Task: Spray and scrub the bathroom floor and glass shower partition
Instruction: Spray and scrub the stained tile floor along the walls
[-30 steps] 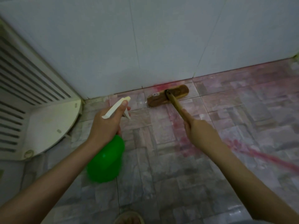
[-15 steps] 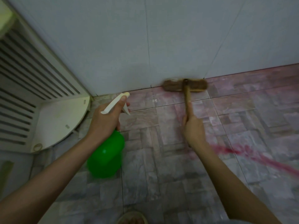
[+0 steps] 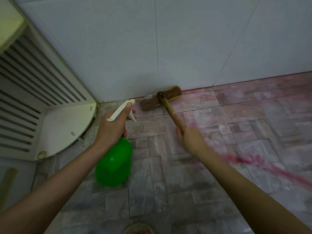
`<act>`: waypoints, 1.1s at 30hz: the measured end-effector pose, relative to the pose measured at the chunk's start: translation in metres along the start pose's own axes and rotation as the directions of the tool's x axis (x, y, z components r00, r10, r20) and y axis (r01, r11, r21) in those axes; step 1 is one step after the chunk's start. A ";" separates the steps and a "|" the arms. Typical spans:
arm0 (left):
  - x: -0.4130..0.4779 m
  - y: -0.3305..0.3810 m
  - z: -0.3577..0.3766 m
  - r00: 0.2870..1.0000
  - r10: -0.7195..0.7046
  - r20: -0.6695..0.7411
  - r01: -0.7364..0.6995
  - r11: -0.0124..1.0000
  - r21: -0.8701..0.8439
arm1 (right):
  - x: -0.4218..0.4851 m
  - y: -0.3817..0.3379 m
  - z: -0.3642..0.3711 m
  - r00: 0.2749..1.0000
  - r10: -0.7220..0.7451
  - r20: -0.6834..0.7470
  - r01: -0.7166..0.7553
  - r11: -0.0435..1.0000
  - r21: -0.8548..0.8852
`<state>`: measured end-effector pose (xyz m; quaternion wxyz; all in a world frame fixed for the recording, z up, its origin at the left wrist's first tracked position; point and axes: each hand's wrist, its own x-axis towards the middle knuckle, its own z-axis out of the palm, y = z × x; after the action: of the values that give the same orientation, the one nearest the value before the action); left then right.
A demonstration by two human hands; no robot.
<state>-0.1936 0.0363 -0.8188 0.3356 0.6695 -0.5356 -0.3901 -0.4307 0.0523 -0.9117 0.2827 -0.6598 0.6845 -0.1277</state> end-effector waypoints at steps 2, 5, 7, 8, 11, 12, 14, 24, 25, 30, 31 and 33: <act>-0.003 -0.002 -0.003 1.000 0.005 -0.012 -0.005 1.000 -0.001 | 0.001 0.014 -0.013 0.989 0.132 -0.070 -0.132 0.991 0.000; -0.008 -0.001 -0.012 0.998 0.006 -0.055 -0.008 1.000 -0.024 | 0.000 0.019 -0.028 0.903 0.360 -0.235 -0.363 0.931 0.032; -0.010 -0.001 -0.016 0.997 -0.004 -0.075 0.003 1.000 -0.015 | 0.004 -0.018 -0.015 0.943 0.291 -0.163 -0.288 0.957 0.047; -0.011 -0.002 -0.017 0.996 -0.006 -0.085 0.005 1.000 -0.012 | 0.005 -0.038 -0.001 0.977 0.202 -0.062 -0.200 0.979 0.041; -0.014 -0.010 -0.024 0.996 -0.010 -0.089 0.010 1.000 0.003 | 0.002 -0.062 0.034 0.990 0.001 0.141 -0.003 1.000 0.012; -0.016 -0.014 -0.027 0.997 -0.013 -0.076 0.012 1.000 -0.008 | 0.003 -0.055 0.033 0.994 0.037 0.106 -0.035 0.999 -0.021; -0.020 -0.019 -0.036 0.997 -0.023 -0.071 0.019 0.998 -0.057 | 0.003 -0.031 0.015 0.976 0.211 -0.063 -0.210 0.978 0.012; -0.039 -0.035 -0.042 0.994 -0.073 -0.080 0.071 0.997 -0.018 | -0.005 -0.079 0.012 0.989 -0.040 0.141 0.051 0.996 -0.075; -0.042 -0.037 -0.042 0.994 -0.078 -0.072 0.077 0.997 -0.015 | -0.018 -0.070 -0.007 0.984 -0.041 0.175 0.062 0.991 -0.118; -0.053 -0.043 -0.044 0.992 -0.113 -0.054 0.112 0.993 -0.022 | -0.072 -0.083 -0.042 0.951 0.011 0.310 0.057 0.976 -0.211; -0.055 -0.044 -0.043 0.992 -0.115 -0.048 0.114 0.993 -0.014 | -0.050 -0.084 -0.029 0.965 -0.009 0.263 0.062 0.979 -0.195; -0.058 -0.047 -0.043 0.993 -0.110 -0.038 0.111 0.994 0.004 | -0.011 -0.084 -0.020 0.976 -0.089 0.197 0.117 0.984 -0.137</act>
<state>-0.1411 0.1035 -0.8299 0.3217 0.7062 -0.4925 -0.3940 -0.3721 0.0507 -0.8471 0.2901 -0.7228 0.6266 -0.0276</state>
